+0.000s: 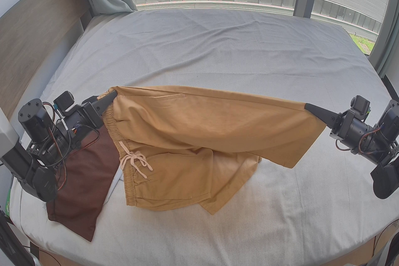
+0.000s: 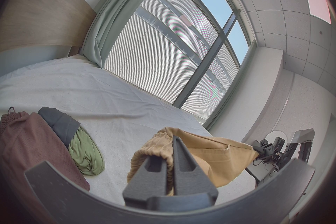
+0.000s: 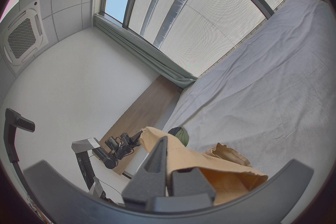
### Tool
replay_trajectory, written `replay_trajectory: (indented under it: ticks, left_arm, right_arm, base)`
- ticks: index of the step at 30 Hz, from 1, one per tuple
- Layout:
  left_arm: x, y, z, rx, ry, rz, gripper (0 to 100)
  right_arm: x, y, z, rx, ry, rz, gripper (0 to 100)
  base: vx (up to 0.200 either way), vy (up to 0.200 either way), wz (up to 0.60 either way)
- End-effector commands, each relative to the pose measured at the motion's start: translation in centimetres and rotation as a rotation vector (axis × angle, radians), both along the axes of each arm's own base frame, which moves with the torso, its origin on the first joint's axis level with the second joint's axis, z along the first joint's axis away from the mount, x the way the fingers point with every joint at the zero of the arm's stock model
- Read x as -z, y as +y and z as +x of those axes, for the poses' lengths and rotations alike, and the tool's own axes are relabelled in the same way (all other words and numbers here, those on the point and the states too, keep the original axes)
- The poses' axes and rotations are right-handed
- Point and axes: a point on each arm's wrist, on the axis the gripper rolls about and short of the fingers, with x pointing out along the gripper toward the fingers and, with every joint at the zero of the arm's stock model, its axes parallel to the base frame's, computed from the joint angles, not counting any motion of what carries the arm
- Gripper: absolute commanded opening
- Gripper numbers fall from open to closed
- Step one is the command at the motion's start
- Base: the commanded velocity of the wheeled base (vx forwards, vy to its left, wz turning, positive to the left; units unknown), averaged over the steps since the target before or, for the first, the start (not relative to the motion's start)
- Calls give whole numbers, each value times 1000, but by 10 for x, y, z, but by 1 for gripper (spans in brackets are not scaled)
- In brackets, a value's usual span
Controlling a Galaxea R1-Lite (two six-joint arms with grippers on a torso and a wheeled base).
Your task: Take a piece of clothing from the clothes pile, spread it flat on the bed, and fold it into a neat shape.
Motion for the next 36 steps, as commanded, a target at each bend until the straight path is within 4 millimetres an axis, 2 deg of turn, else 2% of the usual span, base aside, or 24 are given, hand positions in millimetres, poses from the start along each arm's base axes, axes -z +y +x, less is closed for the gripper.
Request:
replay_trajectory:
  ticks: [1,28,36]
  left_arm:
    - [0,2,2,-7,-2,-1,0]
    - [-2,4,2,-13,-11,-2,0]
    - [-3,3,9,-21,-20,-5,0]
  right_arm:
    - [0,-3,1,11,-3,0,0]
    - [-2,-4,4,16,-14,-2,0]
    - [-2,1,31,24,-40,4,0]
  base:
    - [0,0,0]
    - [0,0,0]
    - [0,0,0]
